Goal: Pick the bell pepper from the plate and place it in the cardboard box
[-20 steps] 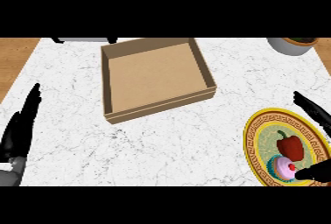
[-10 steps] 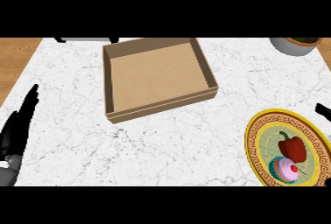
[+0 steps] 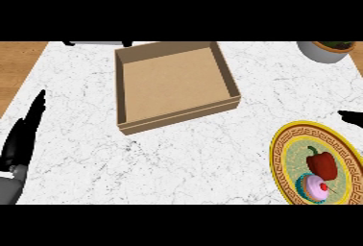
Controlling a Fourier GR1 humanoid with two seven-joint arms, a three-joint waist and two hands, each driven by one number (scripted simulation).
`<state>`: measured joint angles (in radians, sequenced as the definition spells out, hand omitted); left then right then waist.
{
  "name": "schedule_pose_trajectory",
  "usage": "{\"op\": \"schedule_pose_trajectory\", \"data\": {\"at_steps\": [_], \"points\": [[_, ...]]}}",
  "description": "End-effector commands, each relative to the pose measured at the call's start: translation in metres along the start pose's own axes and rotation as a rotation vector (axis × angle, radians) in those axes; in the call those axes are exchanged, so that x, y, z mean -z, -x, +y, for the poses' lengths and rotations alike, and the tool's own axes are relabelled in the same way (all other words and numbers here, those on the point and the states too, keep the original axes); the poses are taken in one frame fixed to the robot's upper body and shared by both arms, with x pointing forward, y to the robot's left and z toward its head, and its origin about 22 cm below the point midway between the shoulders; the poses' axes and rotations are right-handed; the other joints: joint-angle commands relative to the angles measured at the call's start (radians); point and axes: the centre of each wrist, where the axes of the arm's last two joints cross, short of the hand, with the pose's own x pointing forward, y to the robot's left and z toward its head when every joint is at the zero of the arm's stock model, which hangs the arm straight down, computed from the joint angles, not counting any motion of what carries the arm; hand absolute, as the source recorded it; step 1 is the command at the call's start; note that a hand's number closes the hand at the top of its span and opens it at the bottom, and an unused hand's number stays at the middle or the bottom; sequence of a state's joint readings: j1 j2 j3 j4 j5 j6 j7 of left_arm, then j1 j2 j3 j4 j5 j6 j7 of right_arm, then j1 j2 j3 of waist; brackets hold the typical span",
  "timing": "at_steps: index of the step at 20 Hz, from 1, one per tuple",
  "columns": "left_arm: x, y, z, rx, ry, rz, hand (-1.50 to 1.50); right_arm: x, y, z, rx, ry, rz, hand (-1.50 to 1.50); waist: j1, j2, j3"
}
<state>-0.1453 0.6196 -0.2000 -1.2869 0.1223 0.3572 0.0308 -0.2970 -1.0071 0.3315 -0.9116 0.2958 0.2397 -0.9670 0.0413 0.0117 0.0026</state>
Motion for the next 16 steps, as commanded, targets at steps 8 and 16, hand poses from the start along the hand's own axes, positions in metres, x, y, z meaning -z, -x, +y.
{"op": "schedule_pose_trajectory", "data": {"at_steps": [8,16], "points": [[-0.004,0.006,-0.007,-0.002,-0.017,0.033,0.00,0.076,-0.004,0.019,-0.122,-0.319,0.011,-1.50,-0.028,-0.010,-0.002],[-0.007,0.011,0.008,-0.012,-0.008,0.021,0.00,0.088,0.015,0.028,-0.189,-0.351,0.055,-1.50,-0.024,-0.008,-0.002]]}}
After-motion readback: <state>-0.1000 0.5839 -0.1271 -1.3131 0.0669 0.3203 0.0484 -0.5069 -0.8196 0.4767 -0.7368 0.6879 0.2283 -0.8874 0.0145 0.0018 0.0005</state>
